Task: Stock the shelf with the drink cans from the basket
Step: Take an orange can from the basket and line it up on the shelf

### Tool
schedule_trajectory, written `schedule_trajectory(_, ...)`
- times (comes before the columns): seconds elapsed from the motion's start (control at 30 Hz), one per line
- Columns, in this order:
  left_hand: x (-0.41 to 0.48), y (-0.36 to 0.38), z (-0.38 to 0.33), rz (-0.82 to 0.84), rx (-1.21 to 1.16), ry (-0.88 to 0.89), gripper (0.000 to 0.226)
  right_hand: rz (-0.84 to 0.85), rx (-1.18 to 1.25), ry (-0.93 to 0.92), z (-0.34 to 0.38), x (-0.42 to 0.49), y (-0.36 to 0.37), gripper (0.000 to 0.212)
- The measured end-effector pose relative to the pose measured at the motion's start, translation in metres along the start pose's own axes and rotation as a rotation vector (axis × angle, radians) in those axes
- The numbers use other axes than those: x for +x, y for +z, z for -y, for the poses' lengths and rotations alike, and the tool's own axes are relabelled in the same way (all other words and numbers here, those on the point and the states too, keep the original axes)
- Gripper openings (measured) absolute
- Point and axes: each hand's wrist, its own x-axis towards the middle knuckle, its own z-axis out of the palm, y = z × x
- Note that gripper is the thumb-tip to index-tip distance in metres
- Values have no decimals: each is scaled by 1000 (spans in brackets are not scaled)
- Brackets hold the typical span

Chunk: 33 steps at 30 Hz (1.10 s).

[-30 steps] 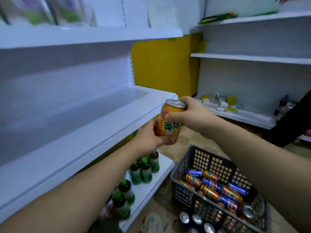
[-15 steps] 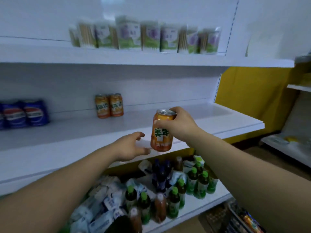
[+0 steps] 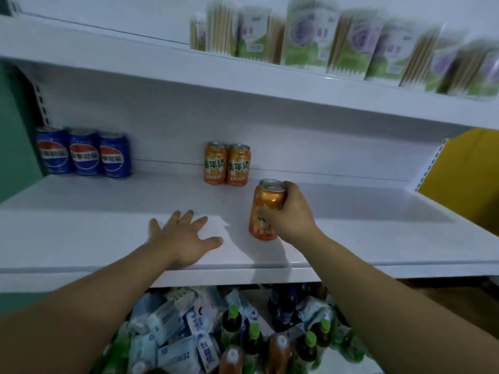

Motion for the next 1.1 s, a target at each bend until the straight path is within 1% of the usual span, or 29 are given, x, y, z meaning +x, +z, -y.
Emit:
schedule_trajectory(0.07,5,4,1,17,-12,-10,86,17,-54,-36,-11,15,9,73)
schedule_trajectory(0.13,8,5,2,9,-14,-3,85,5,-60,-49,-20,35,17,75)
schedule_trajectory(0.2,9,4,3,10,-25,0,84,-26,-40,-83,-26,59,27,69)
schedule_trajectory(0.27,9,5,5,2,-36,2,83,-43,-31,-72,-31,82,37,64)
schedule_trajectory(0.37,9,6,7,-32,-46,9,82,-75,-24,-41,-37,114,50,66)
schedule_trajectory(0.5,12,7,6,-21,-51,-1,85,-104,5,-86,-49,148,59,64)
schedule_trajectory(0.7,12,8,5,4,-27,-31,82,-93,6,-55,-55,183,68,80)
schedule_trajectory(0.8,14,9,4,13,-17,-39,83,-91,20,-38,-55,197,71,80)
schedule_trajectory(0.9,14,8,5,27,-6,-47,90,-92,36,-22,-55,207,74,81)
schedule_trajectory(1.0,14,10,5,-3,-13,-43,86,-92,34,0,-57,214,77,84)
schedule_trajectory(1.03,13,10,5,-7,-16,-37,92,-95,39,2,-57,216,78,84)
schedule_trajectory(1.1,12,10,5,4,-21,-23,114,-100,45,7,-58,217,81,86)
